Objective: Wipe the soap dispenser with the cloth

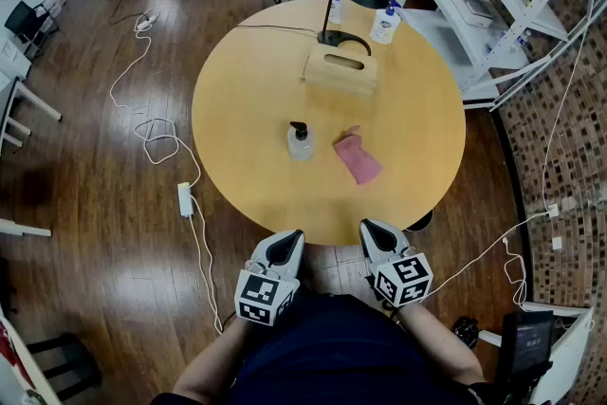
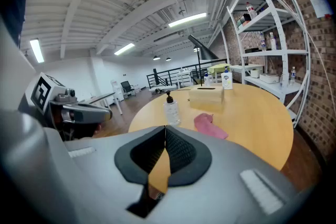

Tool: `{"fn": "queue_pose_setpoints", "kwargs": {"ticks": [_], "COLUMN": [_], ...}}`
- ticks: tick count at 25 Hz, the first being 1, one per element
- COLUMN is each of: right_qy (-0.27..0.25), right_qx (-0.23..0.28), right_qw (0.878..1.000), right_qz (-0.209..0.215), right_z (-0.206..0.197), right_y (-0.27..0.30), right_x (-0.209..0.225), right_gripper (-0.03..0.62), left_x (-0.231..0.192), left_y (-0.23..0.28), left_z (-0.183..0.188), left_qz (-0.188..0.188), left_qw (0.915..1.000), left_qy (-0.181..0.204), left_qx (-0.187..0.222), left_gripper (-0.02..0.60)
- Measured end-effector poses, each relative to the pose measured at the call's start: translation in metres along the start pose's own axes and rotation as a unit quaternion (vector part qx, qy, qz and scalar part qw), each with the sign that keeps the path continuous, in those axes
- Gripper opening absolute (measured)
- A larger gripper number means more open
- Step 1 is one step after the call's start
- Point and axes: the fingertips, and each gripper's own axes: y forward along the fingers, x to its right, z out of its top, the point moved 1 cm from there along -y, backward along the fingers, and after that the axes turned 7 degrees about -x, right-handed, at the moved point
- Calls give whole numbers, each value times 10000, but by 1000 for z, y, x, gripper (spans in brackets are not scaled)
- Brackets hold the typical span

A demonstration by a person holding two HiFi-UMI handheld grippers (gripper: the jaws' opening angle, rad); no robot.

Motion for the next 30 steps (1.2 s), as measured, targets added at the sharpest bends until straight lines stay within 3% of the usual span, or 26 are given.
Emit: {"fn": "queue_pose_setpoints", "kwargs": {"ticks": [2,6,10,15,20,22,23,26,30], "right_qy": [-133,-253,-661,-1138,-1308,-1052,-832,-343,-943], "right_qx": [-65,-400,-1001,-1464,-2047,-2047,-1888,-1032,-330], "right_qw": [9996,9957,9850,9720,9634,9697,9767,9940,9932], "right_qz": [-255,-796,-1242,-1446,-1131,-822,-591,124,592], "right_z": [13,26,17,11,-16,-24,-19,36,123], "right_y": [31,92,136,184,220,224,223,206,186], "right_x": [12,50,86,119,134,136,133,104,51], "right_gripper": [11,17,125,138,170,84,77,72,72], "left_x": [-27,-79,-121,-140,-135,-138,-140,-148,-155], "left_y": [13,41,65,94,119,128,132,145,172], "left_z": [17,33,32,32,37,40,41,43,38], "left_qz": [-176,-468,-272,-73,52,166,215,297,271], "left_qw": [9995,9964,9949,9906,9856,9845,9840,9830,9802], "left_qy": [249,577,660,839,1072,1130,1151,1186,1265], "left_qx": [-54,-400,-709,-1078,-1305,-1331,-1341,-1369,-1497], "left_gripper": [5,102,189,262,290,293,299,322,353]}}
